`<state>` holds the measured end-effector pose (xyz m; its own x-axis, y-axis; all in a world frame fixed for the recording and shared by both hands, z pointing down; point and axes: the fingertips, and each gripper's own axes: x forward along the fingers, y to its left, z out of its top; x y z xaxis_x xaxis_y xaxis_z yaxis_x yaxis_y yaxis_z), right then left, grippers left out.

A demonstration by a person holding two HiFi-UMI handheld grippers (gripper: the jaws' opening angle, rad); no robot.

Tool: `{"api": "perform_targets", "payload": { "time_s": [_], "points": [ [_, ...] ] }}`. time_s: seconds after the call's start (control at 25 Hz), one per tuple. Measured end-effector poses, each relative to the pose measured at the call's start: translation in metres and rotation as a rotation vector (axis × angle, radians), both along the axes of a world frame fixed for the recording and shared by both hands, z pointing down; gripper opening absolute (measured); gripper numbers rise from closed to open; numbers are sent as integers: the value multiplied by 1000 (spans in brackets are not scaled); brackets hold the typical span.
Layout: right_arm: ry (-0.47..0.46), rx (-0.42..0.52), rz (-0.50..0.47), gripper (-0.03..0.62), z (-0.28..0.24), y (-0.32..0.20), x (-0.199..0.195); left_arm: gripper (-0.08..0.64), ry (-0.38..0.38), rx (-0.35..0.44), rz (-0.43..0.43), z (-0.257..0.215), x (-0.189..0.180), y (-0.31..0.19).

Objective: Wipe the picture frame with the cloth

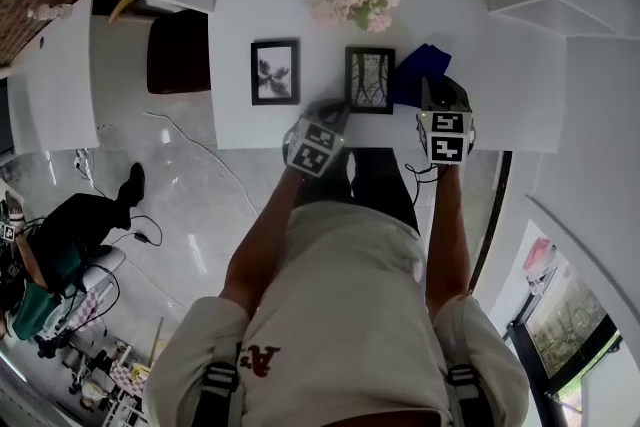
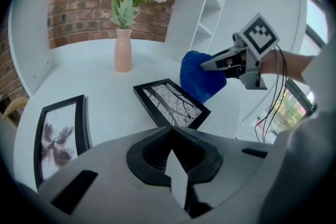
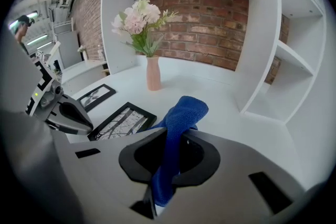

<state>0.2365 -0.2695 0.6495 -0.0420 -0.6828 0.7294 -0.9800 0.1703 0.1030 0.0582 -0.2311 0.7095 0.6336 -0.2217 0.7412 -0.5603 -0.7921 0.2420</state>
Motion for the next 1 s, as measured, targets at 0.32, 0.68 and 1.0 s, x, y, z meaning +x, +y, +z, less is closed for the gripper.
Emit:
{"api": "perform_targets", "payload": {
  "time_s": [0.32,0.68,1.0],
  "points": [
    [6,80,-14,28,-39,8,0,2,34,50,-3,-25,2,-13],
    [-40,166,-59,28,-85,6,-27,2,120,126,-72,-75,-3,-34],
    [-65,248,-113,28,-132,6,-49,2,206,222,-114,-139,-4,-45]
  ]
}}
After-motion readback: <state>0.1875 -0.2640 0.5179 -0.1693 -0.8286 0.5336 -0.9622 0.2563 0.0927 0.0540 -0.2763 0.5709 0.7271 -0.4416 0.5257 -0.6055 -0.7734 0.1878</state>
